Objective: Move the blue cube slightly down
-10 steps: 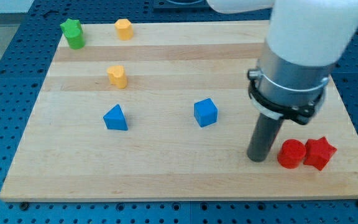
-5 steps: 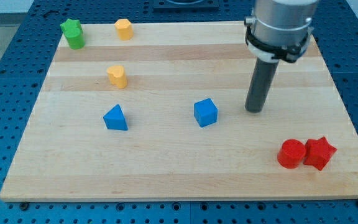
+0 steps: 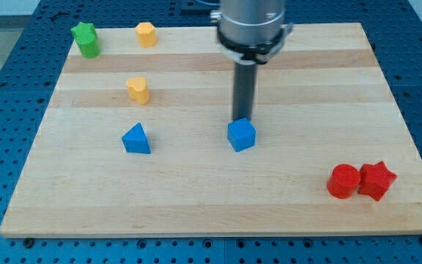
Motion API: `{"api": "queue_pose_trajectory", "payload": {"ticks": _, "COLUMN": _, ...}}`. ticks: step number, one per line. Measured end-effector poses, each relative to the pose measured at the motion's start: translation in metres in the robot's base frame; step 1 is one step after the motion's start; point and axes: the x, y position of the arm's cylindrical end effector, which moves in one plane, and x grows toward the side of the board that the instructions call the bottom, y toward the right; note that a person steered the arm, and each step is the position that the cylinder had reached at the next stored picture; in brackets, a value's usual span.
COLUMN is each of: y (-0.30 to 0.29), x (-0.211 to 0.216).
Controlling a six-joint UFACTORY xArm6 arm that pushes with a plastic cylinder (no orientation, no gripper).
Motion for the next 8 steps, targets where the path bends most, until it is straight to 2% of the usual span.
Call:
{"api": "queue_pose_trajectory", "payload": {"ticks": 1, "y": -0.049, "x": 0.012}}
{"api": "queue_pose_trajectory", "payload": {"ticks": 2, "y": -0.072, "x": 0.026}}
{"api": "queue_pose_trajectory", "payload": {"ticks": 3, "y": -0.070, "x": 0.010}}
{"api": "queue_pose_trajectory", "payload": {"ticks": 4, "y": -0.049, "x": -0.007}}
{"api": "queue_pose_trajectory", "payload": {"ticks": 5, "y": -0.014, "x": -0.007}}
{"api": "queue_pose_trajectory", "payload": {"ticks": 6, "y": -0.002, "x": 0.002}}
{"api": "queue_pose_trajectory", "payload": {"ticks": 8, "y": -0.038, "x": 0.050}}
